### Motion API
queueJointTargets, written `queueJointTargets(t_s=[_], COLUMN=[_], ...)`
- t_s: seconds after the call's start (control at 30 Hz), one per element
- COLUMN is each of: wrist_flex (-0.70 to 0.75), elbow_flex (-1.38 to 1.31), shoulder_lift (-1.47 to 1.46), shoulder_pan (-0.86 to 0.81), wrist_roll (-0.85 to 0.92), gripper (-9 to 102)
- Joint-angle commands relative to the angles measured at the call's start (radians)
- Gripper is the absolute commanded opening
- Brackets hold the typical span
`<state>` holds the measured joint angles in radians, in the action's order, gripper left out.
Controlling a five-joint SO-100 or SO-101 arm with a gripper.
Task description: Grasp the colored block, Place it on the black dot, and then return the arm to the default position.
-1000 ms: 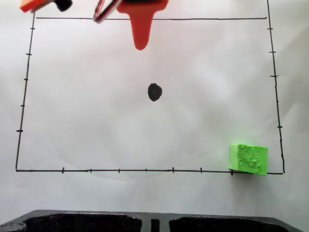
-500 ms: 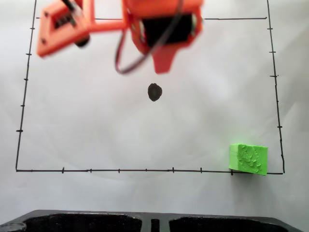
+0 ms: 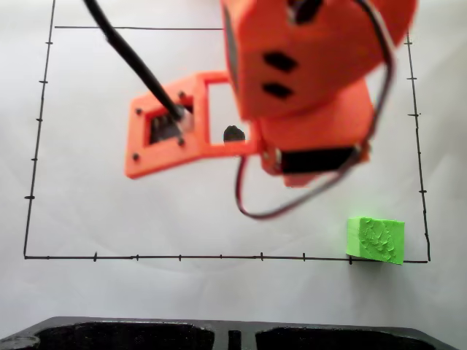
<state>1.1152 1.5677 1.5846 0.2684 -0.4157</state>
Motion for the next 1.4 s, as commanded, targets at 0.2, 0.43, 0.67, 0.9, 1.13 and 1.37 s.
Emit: queueJointTargets(t_s=[0.2, 0.43, 0.67, 0.9, 1.13, 1.37], wrist_flex=[0.064, 0.144, 0.164, 0.195, 0.213, 0.219], elbow_flex=[-0.344, -0.589, -0.664, -0.735, -0.756, -0.775], shoulder_lift=[-0.201, -0.344, -0.431, -0.500, -0.538, -0.554], shoulder_pan=[0.061, 0.115, 0.120, 0.135, 0.172, 0.195], wrist_roll=[-0.097, -0.175, -0.249, -0.296, -0.385, -0.405], gripper=[4, 6, 9, 11, 21, 31])
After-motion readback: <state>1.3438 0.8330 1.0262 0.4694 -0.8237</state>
